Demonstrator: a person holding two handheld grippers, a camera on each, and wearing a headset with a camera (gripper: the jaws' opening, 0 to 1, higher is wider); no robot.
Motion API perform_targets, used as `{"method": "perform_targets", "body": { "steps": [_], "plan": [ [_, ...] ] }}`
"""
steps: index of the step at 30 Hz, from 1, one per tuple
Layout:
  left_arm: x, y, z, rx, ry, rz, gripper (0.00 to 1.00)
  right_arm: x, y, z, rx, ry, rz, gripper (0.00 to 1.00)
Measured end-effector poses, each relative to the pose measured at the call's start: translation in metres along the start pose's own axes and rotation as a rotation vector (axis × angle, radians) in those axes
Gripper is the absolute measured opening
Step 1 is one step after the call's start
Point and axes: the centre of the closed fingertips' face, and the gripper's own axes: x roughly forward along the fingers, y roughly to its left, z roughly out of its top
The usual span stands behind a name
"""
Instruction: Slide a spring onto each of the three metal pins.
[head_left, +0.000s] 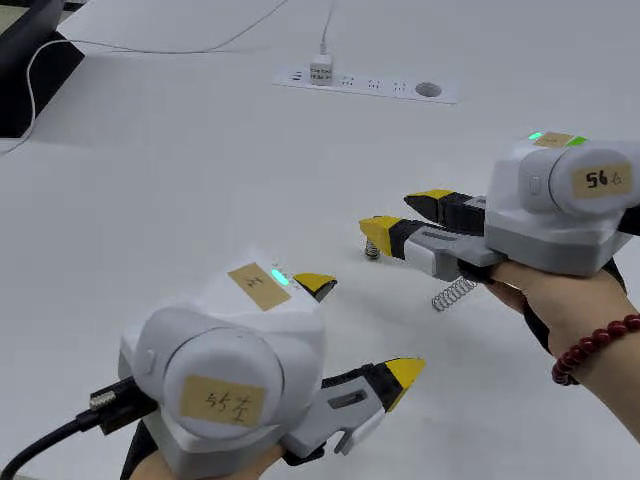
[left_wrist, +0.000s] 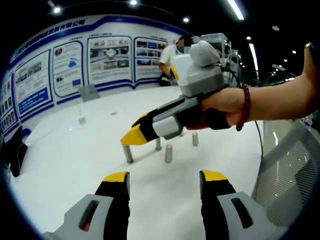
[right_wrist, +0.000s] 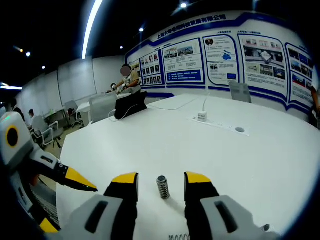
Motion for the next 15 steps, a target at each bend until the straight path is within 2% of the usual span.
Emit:
{"method": "perform_targets", "body": {
  "steps": [15],
  "plan": [
    [0.012,-0.004,0.011,0.067,0.011,-0.036,0.56,-0.044,-0.008,0.006,0.012,-0.018,-0.04,0.43]
  ]
}}
